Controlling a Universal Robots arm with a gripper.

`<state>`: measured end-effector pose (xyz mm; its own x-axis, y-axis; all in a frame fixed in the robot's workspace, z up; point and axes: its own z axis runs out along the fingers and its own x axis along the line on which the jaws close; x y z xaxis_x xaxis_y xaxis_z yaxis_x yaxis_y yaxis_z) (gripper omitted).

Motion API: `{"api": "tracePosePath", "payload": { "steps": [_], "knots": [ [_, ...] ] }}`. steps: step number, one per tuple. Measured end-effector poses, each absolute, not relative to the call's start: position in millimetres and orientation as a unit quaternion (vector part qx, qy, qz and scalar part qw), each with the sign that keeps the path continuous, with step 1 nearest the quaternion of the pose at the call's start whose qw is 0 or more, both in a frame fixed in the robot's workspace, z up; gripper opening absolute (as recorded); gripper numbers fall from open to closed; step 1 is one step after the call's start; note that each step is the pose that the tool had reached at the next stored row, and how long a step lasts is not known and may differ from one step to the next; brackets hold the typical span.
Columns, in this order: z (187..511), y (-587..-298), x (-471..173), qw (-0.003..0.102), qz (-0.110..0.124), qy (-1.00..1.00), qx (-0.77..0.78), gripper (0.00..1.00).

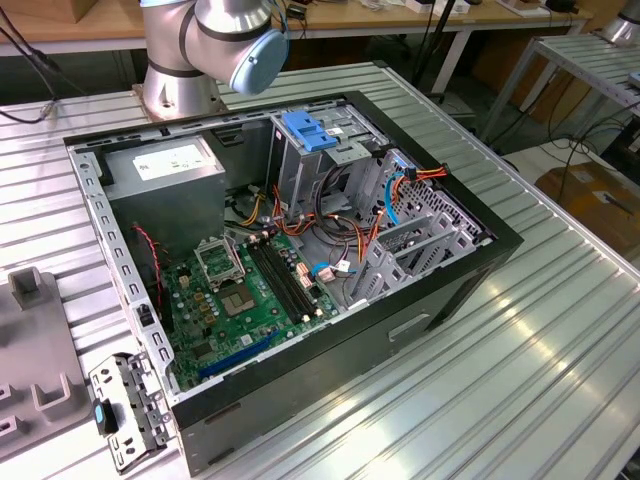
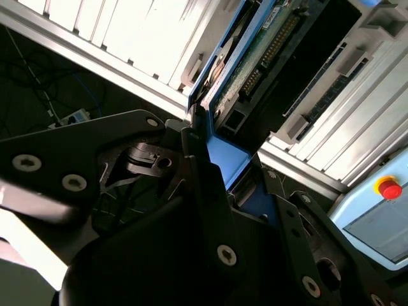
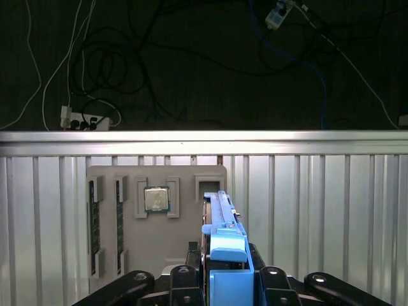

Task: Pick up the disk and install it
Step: 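Pick up the disk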

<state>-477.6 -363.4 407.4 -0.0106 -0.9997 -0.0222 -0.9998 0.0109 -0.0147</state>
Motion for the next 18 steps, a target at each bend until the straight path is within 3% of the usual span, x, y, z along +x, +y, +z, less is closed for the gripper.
{"api": "tracePosePath", "payload": {
  "steps": [18],
  "knots": [
    [418.3,-363.4,-477.6,0.013,0.003,0.711,-0.703,0.37]
  ]
}}
